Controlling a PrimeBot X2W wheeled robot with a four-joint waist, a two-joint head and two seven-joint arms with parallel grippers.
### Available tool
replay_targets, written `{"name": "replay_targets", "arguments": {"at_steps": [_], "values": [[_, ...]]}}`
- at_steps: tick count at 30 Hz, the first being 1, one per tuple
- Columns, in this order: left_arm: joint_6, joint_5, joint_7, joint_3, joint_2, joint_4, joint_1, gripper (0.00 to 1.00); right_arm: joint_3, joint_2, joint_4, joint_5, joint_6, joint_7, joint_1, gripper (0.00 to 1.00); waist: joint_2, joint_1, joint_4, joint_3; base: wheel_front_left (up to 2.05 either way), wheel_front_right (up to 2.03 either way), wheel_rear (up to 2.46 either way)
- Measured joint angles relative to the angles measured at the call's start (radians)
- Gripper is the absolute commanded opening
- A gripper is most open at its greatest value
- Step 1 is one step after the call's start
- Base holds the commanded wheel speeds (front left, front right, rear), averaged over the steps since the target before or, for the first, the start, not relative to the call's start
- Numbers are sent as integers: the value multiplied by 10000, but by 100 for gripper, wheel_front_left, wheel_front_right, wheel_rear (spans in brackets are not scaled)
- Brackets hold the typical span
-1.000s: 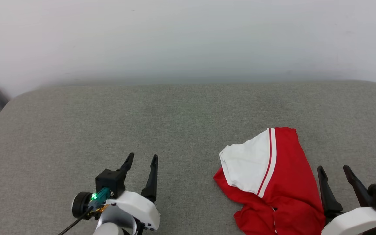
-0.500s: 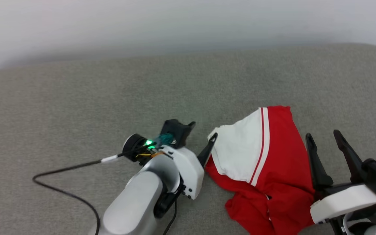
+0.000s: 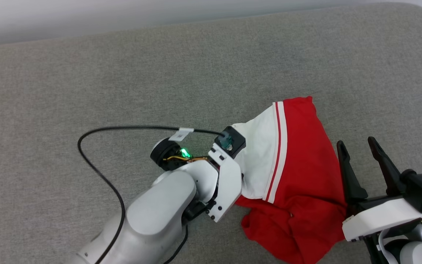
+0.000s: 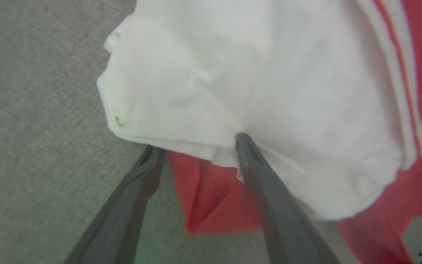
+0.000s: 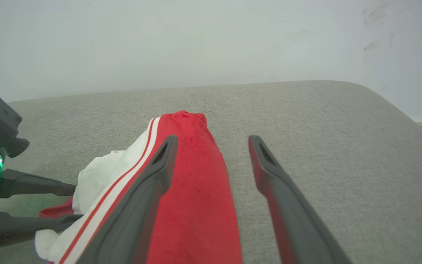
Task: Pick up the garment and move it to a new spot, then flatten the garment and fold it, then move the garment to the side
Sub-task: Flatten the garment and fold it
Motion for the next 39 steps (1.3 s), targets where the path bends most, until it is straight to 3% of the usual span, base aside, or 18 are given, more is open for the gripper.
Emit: {"name": "replay_targets", "arguments": {"at_steps": [2, 3, 5, 6, 12, 16, 22, 27, 32, 33, 34, 35, 36, 39], "values": [[4, -443, 704, -499, 219, -107, -385, 94, 33, 0, 113, 65, 0, -58, -51, 100, 0, 0, -55, 100, 0, 0, 0], [4, -663, 1001, -717, 314, -155, -560, 52, 54, 6, 157, 71, 0, -96, -95, 100, 0, 0, -80, 138, 0, 0, 0], [4, -1009, 1396, -1020, 491, -253, -808, 27, 81, 6, 261, 88, 0, -167, -181, 100, 0, 0, -138, 189, 0, 0, 0], [4, -1158, 1452, -1120, 556, -293, -872, 0, 100, 6, 313, 88, 0, -188, -187, 100, 0, 0, -167, 206, 0, 0, 0], [-8, -1281, 658, -1198, 771, -301, -904, 0, 2, 8, 587, 144, 0, -268, -191, 100, 0, 0, -169, 29, 0, 0, 0], [385, -1185, -226, -872, 1011, -598, -724, 0, -111, 8, 671, 136, 0, -192, -140, 100, 0, 0, -3, -313, 0, 0, 0], [1285, -1419, -917, -236, 1741, -1712, 263, 0, -232, 8, 589, 94, 0, 17, 146, 100, 0, 0, 461, -882, 0, 0, 0], [2150, -2008, -1007, 203, 2525, -2594, 1977, 0, -307, 12, 441, 77, 0, 163, 384, 100, 0, 0, 900, -1315, 0, 0, 0], [2897, -2849, -1200, 577, 2911, -2815, 3889, 0, -336, 13, 293, 69, 0, 307, 579, 100, 0, 0, 1234, -1696, 0, 0, 0], [2936, -2986, -1296, 612, 2871, -2826, 4118, 15, -370, 13, 247, 67, 0, 332, 642, 100, 0, -1, 1300, -1749, 0, 0, 0], [2982, -3068, -1373, 639, 2821, -2815, 4288, 42, -387, 15, 209, 63, 0, 364, 691, 100, 0, -1, 1362, -1797, 0, 0, 0], [3001, -3195, -1461, 686, 2725, -2790, 4422, 86, -410, 15, 186, 56, 0, 376, 718, 100, 0, -1, 1416, -1843, 0, 0, 0], [3018, -3336, -1572, 754, 2627, -2738, 4558, 100, -408, 13, 155, 50, 0, 416, 729, 100, 0, -1, 1463, -1894, 0, 0, 0], [3097, -3356, -2040, 886, 2474, -2621, 4768, 100, -422, 13, 46, 6, 0, 516, 830, 100, 0, -1, 1568, -2063, 0, 0, 0]]}}
